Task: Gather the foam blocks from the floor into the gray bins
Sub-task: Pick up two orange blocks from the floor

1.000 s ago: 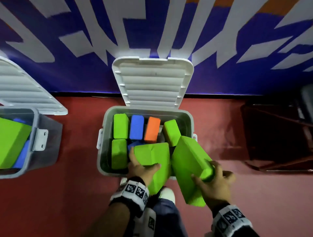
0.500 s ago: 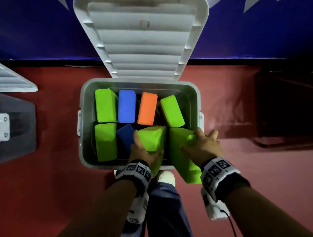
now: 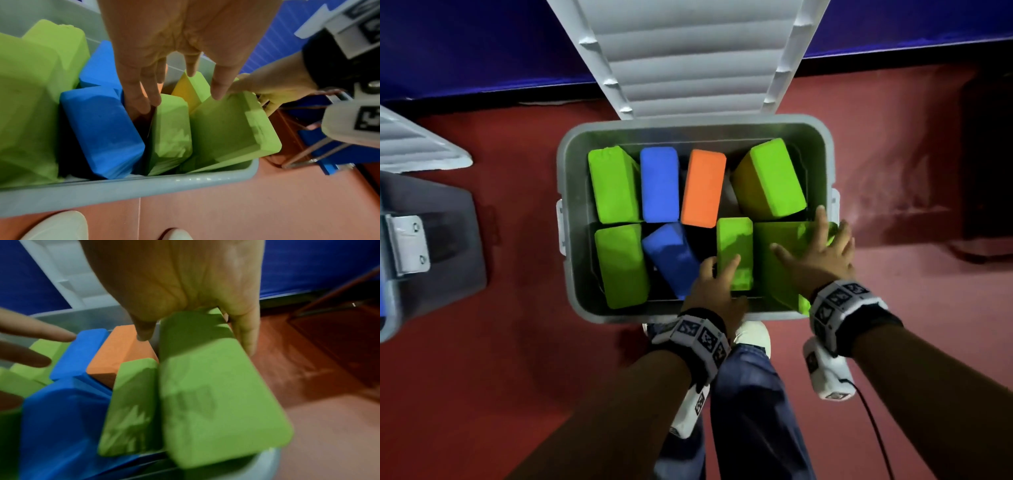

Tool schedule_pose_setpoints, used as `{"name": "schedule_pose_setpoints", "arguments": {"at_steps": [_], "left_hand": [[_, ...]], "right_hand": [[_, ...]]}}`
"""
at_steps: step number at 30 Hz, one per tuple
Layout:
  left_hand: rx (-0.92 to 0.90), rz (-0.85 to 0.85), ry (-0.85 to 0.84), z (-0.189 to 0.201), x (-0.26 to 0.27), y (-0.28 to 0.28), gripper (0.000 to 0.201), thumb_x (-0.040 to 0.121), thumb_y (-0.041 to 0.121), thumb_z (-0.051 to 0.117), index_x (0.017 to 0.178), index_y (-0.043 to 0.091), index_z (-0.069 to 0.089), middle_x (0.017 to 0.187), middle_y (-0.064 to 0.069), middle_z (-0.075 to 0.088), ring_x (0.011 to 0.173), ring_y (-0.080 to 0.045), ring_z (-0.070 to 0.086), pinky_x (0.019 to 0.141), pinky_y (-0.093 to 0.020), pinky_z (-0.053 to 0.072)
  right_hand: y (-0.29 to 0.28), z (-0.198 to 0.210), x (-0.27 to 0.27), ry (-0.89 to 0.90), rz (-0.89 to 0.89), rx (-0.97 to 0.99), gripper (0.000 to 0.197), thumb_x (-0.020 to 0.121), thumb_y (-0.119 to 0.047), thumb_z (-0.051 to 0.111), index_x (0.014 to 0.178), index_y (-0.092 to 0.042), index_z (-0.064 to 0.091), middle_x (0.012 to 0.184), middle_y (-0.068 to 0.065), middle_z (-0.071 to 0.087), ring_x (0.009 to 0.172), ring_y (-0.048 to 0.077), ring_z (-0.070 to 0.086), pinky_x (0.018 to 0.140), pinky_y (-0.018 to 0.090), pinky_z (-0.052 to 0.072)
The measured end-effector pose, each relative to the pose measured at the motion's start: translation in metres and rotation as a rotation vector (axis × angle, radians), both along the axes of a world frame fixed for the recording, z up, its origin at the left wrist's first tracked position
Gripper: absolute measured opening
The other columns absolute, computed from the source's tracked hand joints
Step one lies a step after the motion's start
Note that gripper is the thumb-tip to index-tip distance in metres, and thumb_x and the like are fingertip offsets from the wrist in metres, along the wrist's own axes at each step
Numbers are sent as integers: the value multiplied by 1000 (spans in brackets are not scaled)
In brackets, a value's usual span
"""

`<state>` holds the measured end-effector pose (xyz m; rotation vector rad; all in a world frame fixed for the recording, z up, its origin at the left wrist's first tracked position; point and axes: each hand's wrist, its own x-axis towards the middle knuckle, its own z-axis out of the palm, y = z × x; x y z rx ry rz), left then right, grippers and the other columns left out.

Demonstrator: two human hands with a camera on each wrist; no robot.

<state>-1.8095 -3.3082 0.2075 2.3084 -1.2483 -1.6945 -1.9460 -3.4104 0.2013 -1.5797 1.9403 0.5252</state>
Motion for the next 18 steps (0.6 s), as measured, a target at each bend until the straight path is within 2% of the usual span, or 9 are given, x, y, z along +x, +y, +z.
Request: {"name": "schedule_pose_setpoints", "arguments": {"at_steps": [2, 3, 4, 6, 8, 11, 18], "left_hand": [[67, -35, 25, -4, -1, 6, 66, 88, 30, 57, 146, 31, 27, 155, -7, 10, 136, -28, 33, 109, -37, 33], [109, -37, 28, -5, -2, 8, 65, 88, 31, 57, 146, 30, 27, 155, -8, 11, 136, -29, 33, 109, -37, 33], [145, -26, 29, -6, -2, 9, 65, 88, 31, 57, 146, 30, 27, 154, -9, 12, 136, -29, 33, 110, -37, 32], [176, 10, 38, -6, 0, 10, 64, 88, 30, 56, 145, 30, 27, 153, -9, 14, 135, -30, 34, 109, -37, 32], [153, 50, 48, -6, 5, 9, 62, 88, 28, 55, 144, 29, 29, 150, -8, 18, 132, -30, 37, 107, -37, 35], [102, 92, 51, -7, 20, 4, 59, 87, 25, 56, 142, 26, 34, 145, -9, 25, 125, -29, 44, 103, -37, 39], [65, 137, 5, -12, 56, 7, 53, 89, 27, 55, 139, 21, 39, 143, -9, 29, 127, -27, 43, 103, -32, 36]], "right_hand": [[25, 11, -5, -25, 39, -202, 83, 81, -56, 60, 148, -26, 21, 154, 14, 18, 137, 35, 25, 107, 47, 27], [38, 16, -7, -40, 71, -242, 74, 82, -53, 59, 143, -19, 33, 149, 16, 25, 132, 36, 31, 105, 48, 31], [50, 20, -10, -45, 122, -204, 67, 82, -52, 58, 135, -14, 42, 149, 16, 26, 131, 37, 31, 105, 48, 33], [71, 19, -17, -28, 234, -11, 55, 82, -53, 59, 121, -14, 55, 157, 11, 6, 139, 34, 16, 110, 45, 25], [73, 11, -19, -17, 276, 52, 49, 77, -57, 64, 112, -21, 65, 158, 6, -11, 143, 30, 2, 113, 43, 19], [60, 0, -7, 23, 251, 89, 51, 71, -64, 65, 103, -25, 73, 157, 2, -18, 144, 27, -2, 115, 44, 17], [59, -18, 12, 171, 253, 154, 59, 68, -79, 55, 101, -34, 74, 152, 2, -34, 145, 29, -10, 116, 46, 11]]}}
